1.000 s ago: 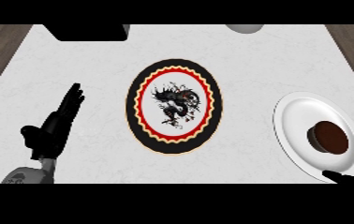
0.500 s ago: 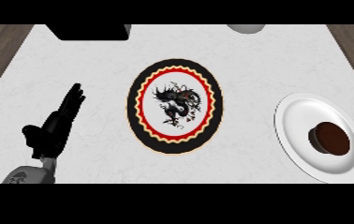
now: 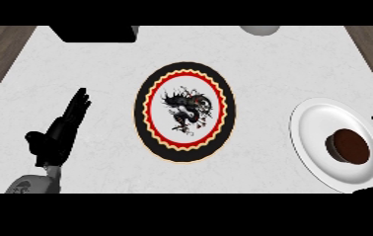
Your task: Pick the cupcake from the plate and place it in the plate
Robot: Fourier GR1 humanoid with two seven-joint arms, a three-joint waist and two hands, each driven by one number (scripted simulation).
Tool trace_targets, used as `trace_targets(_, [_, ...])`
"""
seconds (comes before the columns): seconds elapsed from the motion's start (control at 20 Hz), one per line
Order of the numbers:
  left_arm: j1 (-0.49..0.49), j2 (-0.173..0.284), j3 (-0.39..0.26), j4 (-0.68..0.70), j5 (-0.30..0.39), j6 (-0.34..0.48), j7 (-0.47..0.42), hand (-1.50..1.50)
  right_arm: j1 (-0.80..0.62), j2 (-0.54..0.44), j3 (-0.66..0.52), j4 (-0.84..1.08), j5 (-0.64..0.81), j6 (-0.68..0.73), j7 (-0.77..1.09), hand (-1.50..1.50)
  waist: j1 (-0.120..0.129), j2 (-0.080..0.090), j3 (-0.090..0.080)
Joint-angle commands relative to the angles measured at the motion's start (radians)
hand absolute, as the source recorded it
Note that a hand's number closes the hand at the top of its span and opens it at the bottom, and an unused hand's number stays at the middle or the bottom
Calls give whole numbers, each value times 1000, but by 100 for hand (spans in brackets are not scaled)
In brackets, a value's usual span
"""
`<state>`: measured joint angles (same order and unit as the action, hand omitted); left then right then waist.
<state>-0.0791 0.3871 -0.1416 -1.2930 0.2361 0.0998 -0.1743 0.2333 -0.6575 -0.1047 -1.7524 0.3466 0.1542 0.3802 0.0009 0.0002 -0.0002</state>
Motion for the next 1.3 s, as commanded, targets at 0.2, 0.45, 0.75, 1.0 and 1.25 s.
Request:
trace_targets(0.2, [79,-32,59,-44,-37,-54,-37,0,-74,81,-26,121,91,63,-43,-150,1,-1,0])
trace_targets(0.45, [45,-51,75,-30,-63,-64,8,0,-129,116,17,286,241,-5,-123,-150,2,0,0])
trace_targets(0.75, [32,-94,82,-100,-117,-41,80,0,-194,169,-12,432,290,-29,-166,-150,1,0,0])
trace_targets(1.0, [52,-84,119,-60,-119,-84,12,0,-206,144,7,432,272,61,-258,150,1,0,0])
trace_targets(1.25, [17,-146,87,-54,-180,-33,53,0,-200,185,-5,480,299,4,-324,150,-2,0,0])
